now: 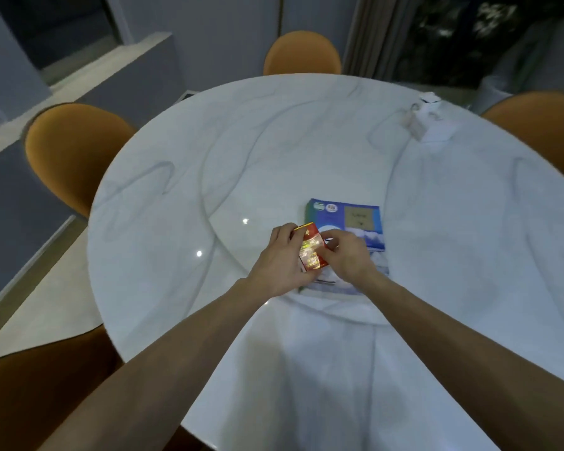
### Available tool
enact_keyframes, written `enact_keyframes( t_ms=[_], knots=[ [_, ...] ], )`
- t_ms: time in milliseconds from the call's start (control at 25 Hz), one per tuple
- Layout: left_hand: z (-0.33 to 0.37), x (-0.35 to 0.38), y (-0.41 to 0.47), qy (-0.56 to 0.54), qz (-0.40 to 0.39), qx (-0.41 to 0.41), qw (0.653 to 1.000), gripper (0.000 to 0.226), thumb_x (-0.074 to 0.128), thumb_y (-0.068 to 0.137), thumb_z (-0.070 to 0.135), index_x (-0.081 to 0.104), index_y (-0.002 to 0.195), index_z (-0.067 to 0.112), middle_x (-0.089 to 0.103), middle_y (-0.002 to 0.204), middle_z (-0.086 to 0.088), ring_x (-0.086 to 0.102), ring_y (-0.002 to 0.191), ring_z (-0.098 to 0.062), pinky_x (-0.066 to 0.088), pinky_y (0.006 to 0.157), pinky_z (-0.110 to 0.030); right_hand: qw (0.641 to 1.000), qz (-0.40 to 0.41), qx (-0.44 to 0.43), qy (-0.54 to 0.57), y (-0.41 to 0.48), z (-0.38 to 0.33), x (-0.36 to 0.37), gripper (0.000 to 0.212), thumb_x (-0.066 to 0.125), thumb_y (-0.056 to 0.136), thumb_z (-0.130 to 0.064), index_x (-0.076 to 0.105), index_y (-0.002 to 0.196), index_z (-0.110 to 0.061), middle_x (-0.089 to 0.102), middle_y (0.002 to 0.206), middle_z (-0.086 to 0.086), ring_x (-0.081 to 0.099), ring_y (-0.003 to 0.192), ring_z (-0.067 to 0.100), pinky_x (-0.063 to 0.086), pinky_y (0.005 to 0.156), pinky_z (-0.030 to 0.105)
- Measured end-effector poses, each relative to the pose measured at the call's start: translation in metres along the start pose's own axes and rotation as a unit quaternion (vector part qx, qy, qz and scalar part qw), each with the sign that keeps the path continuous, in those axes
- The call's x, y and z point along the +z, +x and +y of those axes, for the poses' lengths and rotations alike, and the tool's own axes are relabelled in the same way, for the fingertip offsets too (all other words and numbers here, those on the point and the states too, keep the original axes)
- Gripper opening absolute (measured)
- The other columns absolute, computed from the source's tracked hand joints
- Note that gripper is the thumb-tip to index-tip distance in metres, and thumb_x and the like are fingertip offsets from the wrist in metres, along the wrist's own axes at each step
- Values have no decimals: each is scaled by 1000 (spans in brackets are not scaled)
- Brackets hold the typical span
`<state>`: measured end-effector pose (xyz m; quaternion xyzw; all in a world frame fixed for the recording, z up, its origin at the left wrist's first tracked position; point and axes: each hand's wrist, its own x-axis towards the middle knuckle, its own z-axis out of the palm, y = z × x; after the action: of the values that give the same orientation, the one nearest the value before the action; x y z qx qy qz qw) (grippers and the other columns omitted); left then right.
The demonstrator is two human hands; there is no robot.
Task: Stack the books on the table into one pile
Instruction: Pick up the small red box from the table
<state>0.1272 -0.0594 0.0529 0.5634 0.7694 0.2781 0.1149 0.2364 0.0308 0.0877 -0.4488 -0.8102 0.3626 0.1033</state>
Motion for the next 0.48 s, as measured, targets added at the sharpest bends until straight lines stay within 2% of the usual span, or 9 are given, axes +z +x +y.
enact_keyframes(
  t_ms=[120,280,480],
  knots=[
    [34,18,24,-11,-11,32,999,84,69,73,45,32,142,16,37,138,-5,28,132,-20,43,103,-37,999,35,29,4,-3,21,-38,32,60,89,-12,62,121,-9,71,109,16,66,101,27,43,78,20],
    [82,48,47,-4,-36,78,996,82,68,73,48,34,139,14,38,138,-7,31,130,-22,39,105,-36,994,86,68,14,-18,56,-82,32,60,89,-11,63,120,-9,70,109,16,66,99,29,50,89,31],
    [144,96,64,3,-57,120,991,78,67,73,48,38,135,11,39,136,-9,33,128,-25,36,104,-36,983,139,114,24,-34,117,-126,29,59,89,-11,63,118,-8,71,103,15,66,92,27,49,80,28]
  ],
)
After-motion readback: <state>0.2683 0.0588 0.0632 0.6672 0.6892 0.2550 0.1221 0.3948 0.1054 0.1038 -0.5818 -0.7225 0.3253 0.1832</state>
